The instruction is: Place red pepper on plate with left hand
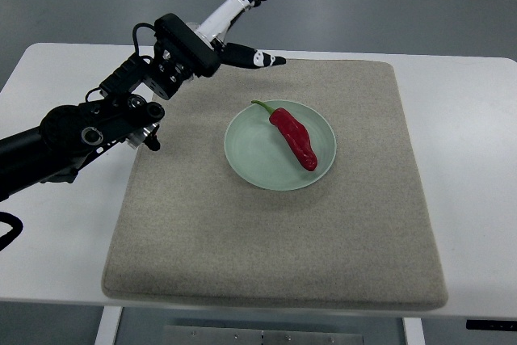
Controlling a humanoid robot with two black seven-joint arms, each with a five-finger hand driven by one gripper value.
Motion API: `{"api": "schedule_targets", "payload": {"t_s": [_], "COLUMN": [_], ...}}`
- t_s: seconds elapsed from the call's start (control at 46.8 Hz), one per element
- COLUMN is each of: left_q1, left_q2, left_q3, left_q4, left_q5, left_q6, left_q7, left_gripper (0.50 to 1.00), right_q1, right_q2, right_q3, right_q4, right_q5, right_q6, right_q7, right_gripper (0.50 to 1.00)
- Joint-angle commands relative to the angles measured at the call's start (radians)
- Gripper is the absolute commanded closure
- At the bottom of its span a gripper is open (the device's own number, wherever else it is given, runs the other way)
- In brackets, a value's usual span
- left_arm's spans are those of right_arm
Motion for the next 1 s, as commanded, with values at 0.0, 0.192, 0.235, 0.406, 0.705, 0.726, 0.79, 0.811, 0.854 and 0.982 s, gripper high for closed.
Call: {"api": "schedule_targets", "payload": {"t_s": [0.0,0.192,0.235,0.406,0.705,0.726,0.79,0.811,0.854,0.982], "left_q1": [0.008,0.04,0.053,0.114,0.14,0.14,0.14,0.142,0.143,0.168], "left_q2": [0.0,0.0,0.0,-0.002,0.001,0.001,0.001,0.001,0.003,0.004], "left_q3": [-0.058,-0.127,-0.149,-0.273,-0.322,-0.322,-0.323,-0.323,-0.322,-0.339], "left_q4": [0.001,0.003,0.009,0.021,0.105,0.11,0.122,0.124,0.127,0.125], "left_q5": [-0.162,-0.329,-0.354,-0.504,-0.777,-0.791,-0.826,-0.835,-0.852,-0.86], "left_q6": [-0.003,-0.003,-0.004,-0.021,-0.056,-0.066,-0.084,-0.086,-0.089,-0.092], "left_q7": [-0.001,0.0,0.0,0.011,0.016,0.017,0.019,0.019,0.019,0.03], "left_gripper": [0.508,0.508,0.508,0.508,0.508,0.508,0.508,0.508,0.508,0.508], "right_q1": [0.0,0.0,0.0,0.0,0.0,0.0,0.0,0.0,0.002,0.0], "right_q2": [0.0,0.0,0.0,0.0,0.0,0.0,0.0,0.0,0.0,0.0], "right_q3": [0.0,0.0,0.0,0.0,0.0,0.0,0.0,0.0,0.0,0.0], "right_q4": [0.0,0.0,0.0,0.0,0.0,0.002,0.0,0.0,0.0,0.0], "right_q5": [0.0,0.0,0.0,0.0,0.0,0.0,0.0,0.0,0.0,0.0], "right_q6": [0.0,0.0,0.0,0.0,0.0,0.0,0.0,0.0,0.0,0.0], "right_q7": [0.0,0.0,0.0,0.0,0.0,0.0,0.0,0.0,0.0,0.0], "right_gripper": [0.568,0.568,0.568,0.568,0.568,0.568,0.568,0.568,0.568,0.568]}}
